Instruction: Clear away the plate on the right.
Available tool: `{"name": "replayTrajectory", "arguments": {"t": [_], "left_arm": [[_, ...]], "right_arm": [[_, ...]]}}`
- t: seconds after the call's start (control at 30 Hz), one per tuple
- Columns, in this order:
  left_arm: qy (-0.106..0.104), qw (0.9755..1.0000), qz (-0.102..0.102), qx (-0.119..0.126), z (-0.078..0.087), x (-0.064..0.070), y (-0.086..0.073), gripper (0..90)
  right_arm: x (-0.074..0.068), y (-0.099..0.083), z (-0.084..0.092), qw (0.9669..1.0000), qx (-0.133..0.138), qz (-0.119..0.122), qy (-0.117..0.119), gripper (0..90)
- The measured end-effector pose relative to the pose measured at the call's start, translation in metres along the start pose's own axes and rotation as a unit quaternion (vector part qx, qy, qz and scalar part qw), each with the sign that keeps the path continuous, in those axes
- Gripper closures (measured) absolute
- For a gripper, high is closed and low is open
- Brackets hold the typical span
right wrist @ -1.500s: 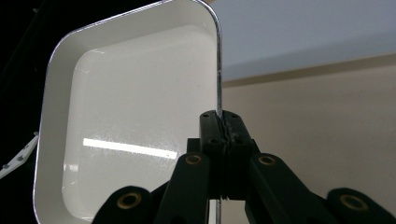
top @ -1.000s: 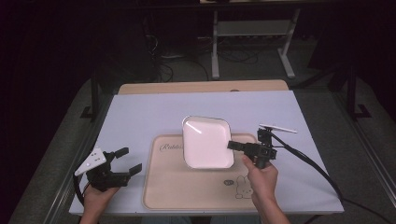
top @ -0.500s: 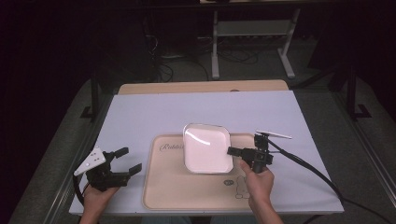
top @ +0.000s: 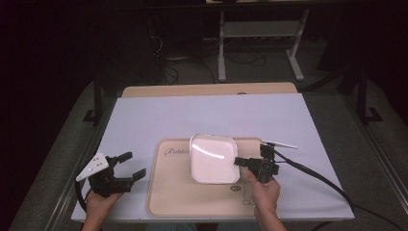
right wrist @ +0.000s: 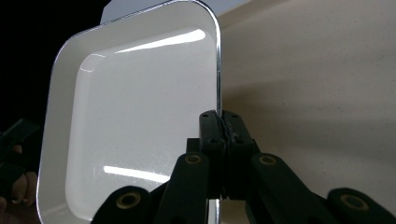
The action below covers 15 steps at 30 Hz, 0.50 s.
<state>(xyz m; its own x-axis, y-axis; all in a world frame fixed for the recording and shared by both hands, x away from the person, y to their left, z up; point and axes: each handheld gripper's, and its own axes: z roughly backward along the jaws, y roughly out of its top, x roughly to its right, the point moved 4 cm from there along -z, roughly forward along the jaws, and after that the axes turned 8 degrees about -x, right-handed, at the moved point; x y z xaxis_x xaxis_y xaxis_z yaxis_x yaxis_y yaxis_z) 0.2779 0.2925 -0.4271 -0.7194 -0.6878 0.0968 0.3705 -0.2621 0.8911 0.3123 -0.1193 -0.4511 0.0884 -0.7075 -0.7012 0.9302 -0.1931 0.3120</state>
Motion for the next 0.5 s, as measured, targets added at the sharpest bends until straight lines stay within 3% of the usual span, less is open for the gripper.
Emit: {"name": "replayTrajectory", "arguments": {"t": [0.5], "left_arm": [[-0.001, 1.0000, 0.000, -0.001, 0.000, 0.000, 0.000, 14.4]], "right_arm": [[0.013, -0.007, -0.003, 0.9997, -0.003, -0.014, -0.018, 87.1]]}}
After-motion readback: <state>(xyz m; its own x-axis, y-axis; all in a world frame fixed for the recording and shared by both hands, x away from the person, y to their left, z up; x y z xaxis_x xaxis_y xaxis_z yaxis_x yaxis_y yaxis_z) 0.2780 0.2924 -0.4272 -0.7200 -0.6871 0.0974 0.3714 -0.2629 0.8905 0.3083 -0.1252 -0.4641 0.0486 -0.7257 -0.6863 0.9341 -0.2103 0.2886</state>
